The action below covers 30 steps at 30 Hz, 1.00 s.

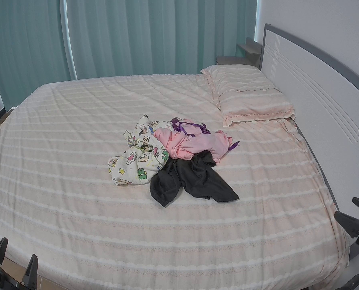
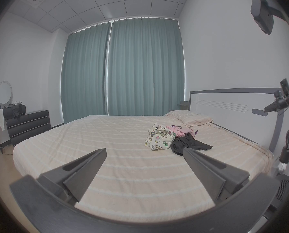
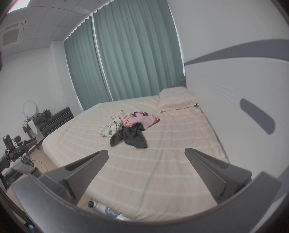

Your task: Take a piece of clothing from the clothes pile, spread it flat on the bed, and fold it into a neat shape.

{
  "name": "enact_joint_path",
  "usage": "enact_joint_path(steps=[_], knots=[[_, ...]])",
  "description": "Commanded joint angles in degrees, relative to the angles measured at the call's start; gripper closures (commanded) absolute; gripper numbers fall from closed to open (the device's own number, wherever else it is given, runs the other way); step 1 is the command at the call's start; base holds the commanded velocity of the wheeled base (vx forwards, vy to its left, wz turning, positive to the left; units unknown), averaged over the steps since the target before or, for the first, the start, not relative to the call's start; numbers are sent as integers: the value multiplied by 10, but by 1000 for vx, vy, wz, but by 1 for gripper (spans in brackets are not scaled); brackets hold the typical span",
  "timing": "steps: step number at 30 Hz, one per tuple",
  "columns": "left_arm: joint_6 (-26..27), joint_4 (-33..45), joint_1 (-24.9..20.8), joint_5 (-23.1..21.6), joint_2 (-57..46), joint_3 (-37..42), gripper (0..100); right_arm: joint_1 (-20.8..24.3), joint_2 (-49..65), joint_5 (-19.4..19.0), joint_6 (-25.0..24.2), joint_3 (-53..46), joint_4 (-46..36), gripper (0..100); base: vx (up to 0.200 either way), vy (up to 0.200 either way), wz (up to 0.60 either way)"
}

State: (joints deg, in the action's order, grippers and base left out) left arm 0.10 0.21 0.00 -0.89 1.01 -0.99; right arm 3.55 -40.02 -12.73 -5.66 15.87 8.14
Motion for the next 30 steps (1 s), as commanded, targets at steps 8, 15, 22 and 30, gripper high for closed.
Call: enact_joint_path(steps=[8, 15, 22, 30], knots=[[0, 0, 0, -1, -8, 8, 0, 67, -494, -20, -56, 94, 238, 0, 0, 0, 0], [0, 0, 0, 0, -8, 8, 0, 110, -612, 49, -119, 166, 300, 0, 0, 0, 0], [0, 0, 0, 0, -8, 8, 0, 147, -722, 82, -165, 236, 320, 0, 0, 0, 0], [0, 0, 0, 0, -8, 8, 0, 181, -832, 108, -190, 291, 379, 0, 0, 0, 0]])
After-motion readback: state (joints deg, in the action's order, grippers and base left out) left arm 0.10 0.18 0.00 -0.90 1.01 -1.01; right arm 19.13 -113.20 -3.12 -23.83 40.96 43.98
